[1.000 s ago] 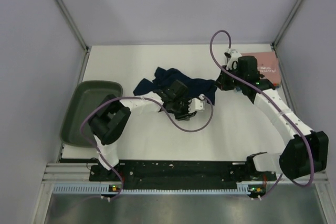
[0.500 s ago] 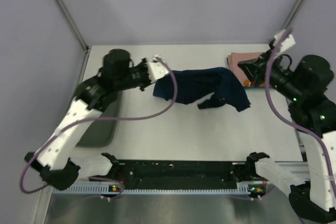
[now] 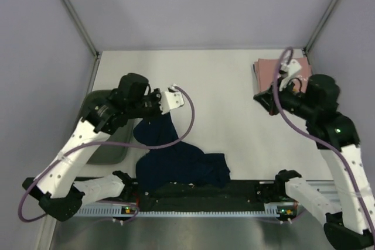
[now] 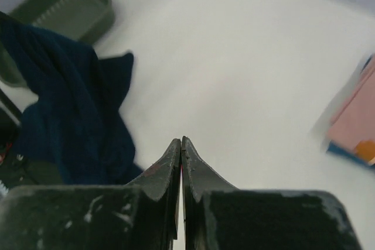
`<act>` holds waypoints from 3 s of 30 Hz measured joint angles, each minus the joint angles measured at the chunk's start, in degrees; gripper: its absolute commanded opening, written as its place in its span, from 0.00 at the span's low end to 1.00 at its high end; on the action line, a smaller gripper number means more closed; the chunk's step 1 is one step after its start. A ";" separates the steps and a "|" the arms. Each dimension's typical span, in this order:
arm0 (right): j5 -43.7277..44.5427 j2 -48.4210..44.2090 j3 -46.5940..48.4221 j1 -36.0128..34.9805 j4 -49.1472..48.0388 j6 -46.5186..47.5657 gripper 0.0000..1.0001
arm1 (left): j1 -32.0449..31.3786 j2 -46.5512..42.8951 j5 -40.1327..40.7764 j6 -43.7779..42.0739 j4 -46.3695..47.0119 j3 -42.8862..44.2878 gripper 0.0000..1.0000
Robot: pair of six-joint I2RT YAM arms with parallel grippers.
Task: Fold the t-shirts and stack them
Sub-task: Flatten out the tshirt
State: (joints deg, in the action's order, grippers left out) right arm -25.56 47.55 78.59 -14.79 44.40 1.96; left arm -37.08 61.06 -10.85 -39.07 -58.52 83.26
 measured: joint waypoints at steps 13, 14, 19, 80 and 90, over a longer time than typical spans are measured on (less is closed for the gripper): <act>14.91 -2.21 -45.03 -48.54 -27.98 -1.38 0.69 | 2.36 -2.03 1.88 1.68 -1.03 -9.22 0.00; 16.15 -0.63 -45.55 -51.89 -30.27 0.26 0.75 | 2.62 -2.51 1.97 1.70 -1.03 -9.51 0.00; 19.91 20.02 -41.97 -56.46 -35.43 4.81 0.76 | 3.28 -3.06 2.89 1.97 -1.07 -10.67 0.00; 42.36 19.76 -41.75 -30.53 -20.65 -32.81 0.00 | 16.26 19.23 -6.32 19.45 9.42 -28.57 0.63; 43.52 14.12 -41.27 -29.66 -18.62 -30.29 0.00 | 17.55 21.97 -8.72 36.44 13.64 -29.16 0.55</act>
State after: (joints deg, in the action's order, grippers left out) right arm 17.96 61.67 37.32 -44.45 25.78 -28.34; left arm -19.53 83.02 -19.57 -2.63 -44.88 54.11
